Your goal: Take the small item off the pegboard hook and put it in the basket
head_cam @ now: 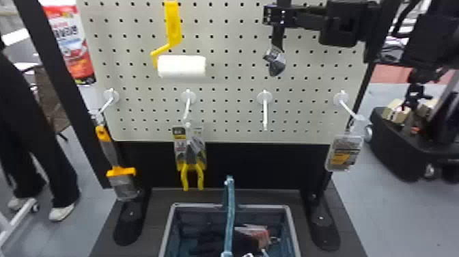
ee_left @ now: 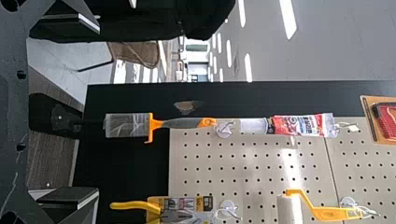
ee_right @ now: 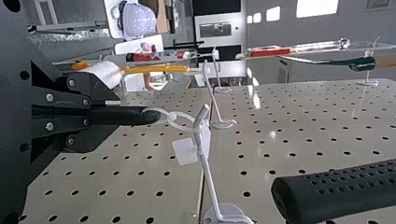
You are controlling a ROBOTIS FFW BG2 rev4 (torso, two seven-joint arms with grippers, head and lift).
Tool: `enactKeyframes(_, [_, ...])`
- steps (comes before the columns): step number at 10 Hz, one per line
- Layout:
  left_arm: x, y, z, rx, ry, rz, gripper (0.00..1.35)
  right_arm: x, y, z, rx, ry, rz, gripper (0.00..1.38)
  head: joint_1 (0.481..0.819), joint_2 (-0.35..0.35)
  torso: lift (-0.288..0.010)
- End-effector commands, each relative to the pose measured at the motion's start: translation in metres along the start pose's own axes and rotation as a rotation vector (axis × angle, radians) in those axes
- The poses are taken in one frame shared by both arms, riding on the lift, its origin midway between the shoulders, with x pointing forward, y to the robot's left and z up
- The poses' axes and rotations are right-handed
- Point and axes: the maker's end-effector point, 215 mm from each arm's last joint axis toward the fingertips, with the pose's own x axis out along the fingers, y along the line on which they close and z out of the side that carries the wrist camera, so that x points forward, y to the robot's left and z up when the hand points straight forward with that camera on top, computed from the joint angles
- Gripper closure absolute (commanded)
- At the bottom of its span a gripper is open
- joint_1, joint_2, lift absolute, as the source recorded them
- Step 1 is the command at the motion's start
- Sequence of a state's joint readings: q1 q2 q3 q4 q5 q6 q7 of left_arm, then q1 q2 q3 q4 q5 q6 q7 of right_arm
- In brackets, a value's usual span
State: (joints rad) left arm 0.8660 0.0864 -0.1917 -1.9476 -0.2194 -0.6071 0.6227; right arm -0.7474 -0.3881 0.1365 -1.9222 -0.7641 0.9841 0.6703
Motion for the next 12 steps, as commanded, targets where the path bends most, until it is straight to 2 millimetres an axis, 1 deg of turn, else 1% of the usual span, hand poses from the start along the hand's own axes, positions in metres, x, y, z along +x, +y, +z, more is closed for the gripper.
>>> enactKeyframes(1, [0.000,0.000,0.000,-0.002,0.001,0.001,0.09,0.000,0.000,-0.002,0.010,0.000,0.005,1.22,0.549,0.000,-0.100])
enactKeyframes(8, [0.000,0.002,-0.001,-0.001,0.005,0.003,0.09,-0.001,0.000,-0.002,0.001,0.003,0.001,1.22,0.549,0.000,-0.100])
enactKeyframes(12, [-0.001,0.002,-0.002,0.000,0.007,0.003,0.09,-0.009,0.004,0.015,-0.078,0.002,-0.030,1.22,0.549,0.000,-0.100])
